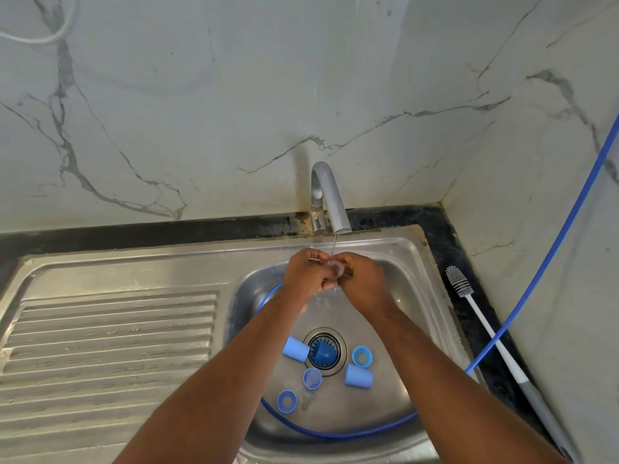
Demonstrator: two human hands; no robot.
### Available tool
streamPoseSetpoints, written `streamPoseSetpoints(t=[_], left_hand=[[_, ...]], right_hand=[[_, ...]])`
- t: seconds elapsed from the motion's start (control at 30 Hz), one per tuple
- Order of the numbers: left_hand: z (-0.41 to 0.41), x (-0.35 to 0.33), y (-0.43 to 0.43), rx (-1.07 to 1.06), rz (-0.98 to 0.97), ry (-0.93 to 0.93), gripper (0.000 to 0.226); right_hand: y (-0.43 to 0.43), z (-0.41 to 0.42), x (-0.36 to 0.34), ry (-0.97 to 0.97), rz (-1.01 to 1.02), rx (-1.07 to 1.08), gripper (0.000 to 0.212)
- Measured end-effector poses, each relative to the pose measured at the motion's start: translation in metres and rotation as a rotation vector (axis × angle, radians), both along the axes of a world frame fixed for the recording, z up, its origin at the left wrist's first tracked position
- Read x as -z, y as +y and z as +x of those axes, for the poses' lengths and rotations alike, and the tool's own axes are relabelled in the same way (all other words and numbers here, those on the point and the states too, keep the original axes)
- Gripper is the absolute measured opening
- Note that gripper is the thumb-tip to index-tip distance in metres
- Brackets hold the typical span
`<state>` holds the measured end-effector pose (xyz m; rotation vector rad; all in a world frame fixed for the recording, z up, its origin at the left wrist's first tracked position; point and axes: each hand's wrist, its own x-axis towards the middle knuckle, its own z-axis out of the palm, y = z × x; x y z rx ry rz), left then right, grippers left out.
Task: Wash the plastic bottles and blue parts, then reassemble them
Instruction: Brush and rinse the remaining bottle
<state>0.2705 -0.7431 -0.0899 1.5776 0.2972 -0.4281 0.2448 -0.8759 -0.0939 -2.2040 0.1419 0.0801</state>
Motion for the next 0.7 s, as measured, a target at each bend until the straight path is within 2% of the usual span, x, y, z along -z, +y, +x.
streamPoseSetpoints(t=[0.07, 0.17, 0.3, 0.43, 0.53, 0.63, 0.7], left_hand=[[0.004, -0.004, -0.001, -0.012, 0.031, 0.010, 0.024], [0.012, -0.009, 0.005, 0.058, 0.091, 0.059, 0.027], [0.019, -0.008, 0.009, 0.173, 0.279, 0.066, 0.029], [0.019, -0.001, 0.004, 0.165, 0.368, 0.012, 0.027], [0.020, -0.008, 0.002, 0.152, 0.288, 0.018, 0.021], [0.020, -0.020, 0.002, 0.041, 0.111, 0.168, 0.019], [0.018, -0.021, 0.004, 0.048, 0.112, 0.140, 0.010]], right_hand=[[0.002, 0.000, 0.000, -0.055, -0.046, -0.046, 0.022], [0.000, 0.001, -0.001, -0.078, -0.079, -0.111, 0.022], [-0.007, 0.000, 0.004, -0.090, -0.126, -0.286, 0.034], [-0.010, 0.002, 0.007, -0.051, -0.081, -0.249, 0.024], [-0.010, 0.003, 0.008, -0.063, -0.118, -0.259, 0.023], [-0.011, 0.005, 0.006, -0.060, -0.085, -0.216, 0.025], [-0.009, 0.006, 0.003, -0.025, -0.046, -0.206, 0.033]])
